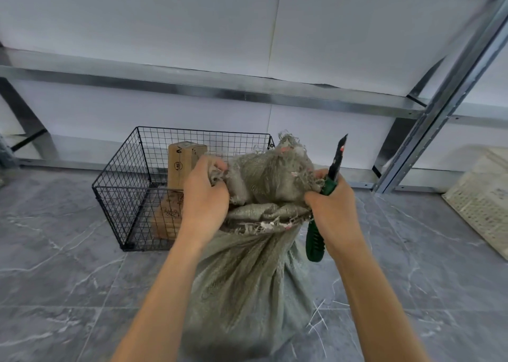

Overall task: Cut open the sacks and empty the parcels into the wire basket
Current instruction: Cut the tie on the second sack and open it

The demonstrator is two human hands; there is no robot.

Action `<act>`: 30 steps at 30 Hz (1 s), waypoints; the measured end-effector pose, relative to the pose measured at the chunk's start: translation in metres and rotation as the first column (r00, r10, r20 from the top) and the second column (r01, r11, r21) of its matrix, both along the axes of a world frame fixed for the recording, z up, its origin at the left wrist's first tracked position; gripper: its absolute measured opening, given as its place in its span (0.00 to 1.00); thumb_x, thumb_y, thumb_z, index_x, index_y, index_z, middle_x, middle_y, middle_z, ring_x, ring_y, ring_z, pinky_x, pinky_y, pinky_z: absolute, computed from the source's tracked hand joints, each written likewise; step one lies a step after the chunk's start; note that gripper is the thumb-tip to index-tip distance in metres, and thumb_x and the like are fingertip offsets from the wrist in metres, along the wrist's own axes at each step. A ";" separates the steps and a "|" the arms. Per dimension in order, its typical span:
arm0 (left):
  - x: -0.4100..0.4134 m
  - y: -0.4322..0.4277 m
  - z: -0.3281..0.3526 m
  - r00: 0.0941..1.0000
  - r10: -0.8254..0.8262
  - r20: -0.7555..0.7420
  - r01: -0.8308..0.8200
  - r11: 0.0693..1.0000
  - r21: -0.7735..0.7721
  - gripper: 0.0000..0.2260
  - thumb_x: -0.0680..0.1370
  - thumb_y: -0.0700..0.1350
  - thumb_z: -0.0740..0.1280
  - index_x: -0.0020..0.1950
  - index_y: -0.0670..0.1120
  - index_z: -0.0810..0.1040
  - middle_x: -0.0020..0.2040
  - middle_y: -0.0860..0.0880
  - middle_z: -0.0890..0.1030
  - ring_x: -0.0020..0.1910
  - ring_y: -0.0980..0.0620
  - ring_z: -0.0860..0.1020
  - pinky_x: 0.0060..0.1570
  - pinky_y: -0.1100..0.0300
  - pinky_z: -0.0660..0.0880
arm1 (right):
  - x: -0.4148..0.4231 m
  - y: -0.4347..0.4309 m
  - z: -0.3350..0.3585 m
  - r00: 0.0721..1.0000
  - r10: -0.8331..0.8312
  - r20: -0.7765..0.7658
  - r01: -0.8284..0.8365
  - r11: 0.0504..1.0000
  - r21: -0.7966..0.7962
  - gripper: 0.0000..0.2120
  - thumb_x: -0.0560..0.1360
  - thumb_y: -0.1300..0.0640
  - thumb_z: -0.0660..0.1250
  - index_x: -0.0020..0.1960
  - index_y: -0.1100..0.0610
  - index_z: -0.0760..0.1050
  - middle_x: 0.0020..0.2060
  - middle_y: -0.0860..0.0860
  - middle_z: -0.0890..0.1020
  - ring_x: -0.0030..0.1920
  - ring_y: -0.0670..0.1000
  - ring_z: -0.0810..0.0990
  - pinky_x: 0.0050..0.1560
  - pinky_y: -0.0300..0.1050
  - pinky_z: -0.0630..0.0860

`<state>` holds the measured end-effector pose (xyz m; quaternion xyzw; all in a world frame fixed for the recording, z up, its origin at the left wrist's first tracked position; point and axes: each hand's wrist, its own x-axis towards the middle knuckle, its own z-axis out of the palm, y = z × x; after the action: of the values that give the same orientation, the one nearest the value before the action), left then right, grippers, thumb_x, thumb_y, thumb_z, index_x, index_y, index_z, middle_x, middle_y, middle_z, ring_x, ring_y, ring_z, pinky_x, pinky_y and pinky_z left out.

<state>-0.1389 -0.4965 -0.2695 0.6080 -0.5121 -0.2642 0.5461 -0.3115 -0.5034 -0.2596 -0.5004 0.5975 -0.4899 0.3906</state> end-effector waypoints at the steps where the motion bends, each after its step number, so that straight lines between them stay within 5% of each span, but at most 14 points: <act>1: -0.003 0.002 0.001 0.999 -0.011 -0.044 0.011 1.000 -0.018 0.15 0.77 0.30 0.55 0.49 0.50 0.71 0.39 0.53 0.71 0.23 0.59 0.65 0.22 0.69 0.61 | 0.001 0.000 -0.001 1.000 0.009 -0.001 -0.009 1.000 -0.005 0.12 0.73 0.71 0.61 0.53 0.60 0.72 0.35 0.55 0.72 0.33 0.51 0.68 0.25 0.35 0.64; 3: -0.009 0.005 0.004 0.993 -0.052 -0.104 0.055 0.998 0.018 0.11 0.81 0.39 0.55 0.59 0.50 0.72 0.36 0.56 0.70 0.22 0.63 0.67 0.25 0.71 0.64 | 0.002 0.001 -0.002 1.000 0.003 0.011 -0.003 1.000 -0.026 0.10 0.73 0.70 0.61 0.51 0.59 0.72 0.34 0.54 0.71 0.31 0.50 0.67 0.25 0.35 0.64; 5: -0.012 0.008 0.005 0.993 -0.115 -0.020 0.117 0.987 0.107 0.17 0.81 0.54 0.56 0.69 0.50 0.69 0.39 0.63 0.68 0.32 0.69 0.68 0.39 0.71 0.66 | 0.004 0.003 -0.002 0.999 -0.003 0.051 0.006 0.999 -0.048 0.04 0.74 0.66 0.63 0.46 0.58 0.72 0.32 0.52 0.69 0.28 0.48 0.65 0.25 0.34 0.63; 7: -0.014 0.007 0.001 0.987 -0.137 0.082 0.124 0.982 0.144 0.24 0.76 0.61 0.62 0.68 0.50 0.71 0.41 0.66 0.69 0.37 0.69 0.69 0.41 0.71 0.65 | 0.007 0.005 -0.003 0.999 0.023 0.043 -0.020 0.997 -0.074 0.06 0.74 0.56 0.68 0.48 0.57 0.74 0.34 0.48 0.75 0.30 0.46 0.72 0.31 0.32 0.68; 10: -0.015 0.000 -0.006 0.988 -0.072 0.140 0.067 0.997 0.044 0.09 0.76 0.52 0.68 0.50 0.49 0.80 0.42 0.56 0.78 0.39 0.64 0.75 0.39 0.70 0.71 | 0.009 0.004 -0.005 0.999 0.027 -0.037 -0.030 0.996 -0.084 0.12 0.70 0.50 0.73 0.51 0.50 0.76 0.41 0.43 0.82 0.39 0.42 0.80 0.36 0.33 0.72; 12: -0.017 -0.004 -0.010 0.989 -0.020 0.147 0.021 1.000 -0.010 0.04 0.76 0.42 0.67 0.41 0.45 0.76 0.43 0.48 0.75 0.36 0.57 0.71 0.34 0.68 0.65 | 0.008 0.002 -0.006 0.997 -0.006 -0.081 -0.001 0.996 -0.088 0.06 0.73 0.59 0.71 0.43 0.51 0.74 0.33 0.47 0.79 0.30 0.44 0.74 0.30 0.35 0.69; 15: -0.018 -0.004 -0.009 0.998 0.012 0.054 -0.011 1.000 -0.005 0.06 0.76 0.34 0.63 0.44 0.45 0.72 0.36 0.46 0.72 0.24 0.56 0.63 0.23 0.66 0.59 | 0.003 -0.002 -0.010 0.987 -0.097 -0.127 0.084 0.991 -0.108 0.14 0.71 0.71 0.61 0.36 0.53 0.67 0.27 0.48 0.69 0.26 0.47 0.63 0.27 0.41 0.62; 21: -0.017 -0.005 -0.011 1.000 -0.009 0.005 0.009 1.000 -0.021 0.13 0.77 0.32 0.59 0.55 0.49 0.69 0.36 0.47 0.73 0.20 0.57 0.62 0.21 0.60 0.60 | 0.006 -0.001 -0.010 0.985 -0.107 -0.137 0.089 0.987 -0.135 0.20 0.69 0.76 0.56 0.49 0.54 0.71 0.33 0.50 0.72 0.28 0.48 0.66 0.26 0.41 0.64; 24: -0.017 -0.003 -0.012 0.996 -0.082 0.026 0.082 0.997 -0.001 0.11 0.79 0.36 0.58 0.55 0.50 0.69 0.37 0.42 0.74 0.26 0.53 0.65 0.25 0.58 0.61 | 0.009 0.001 -0.010 0.993 -0.080 -0.090 0.066 0.987 -0.143 0.12 0.71 0.72 0.58 0.45 0.56 0.71 0.31 0.50 0.70 0.27 0.46 0.64 0.24 0.37 0.62; 30: -0.018 -0.005 -0.014 0.983 -0.103 0.152 0.106 0.994 -0.013 0.12 0.77 0.42 0.64 0.58 0.52 0.69 0.54 0.54 0.73 0.53 0.56 0.72 0.45 0.69 0.66 | 0.011 0.001 -0.007 0.985 0.030 -0.167 -0.040 0.997 -0.059 0.08 0.74 0.62 0.61 0.41 0.50 0.66 0.30 0.46 0.69 0.27 0.46 0.64 0.31 0.43 0.63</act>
<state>-0.1569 -0.5013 -0.2836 0.5926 -0.5861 -0.2404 0.4976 -0.3008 -0.5029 -0.2670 -0.5619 0.6035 -0.4580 0.3322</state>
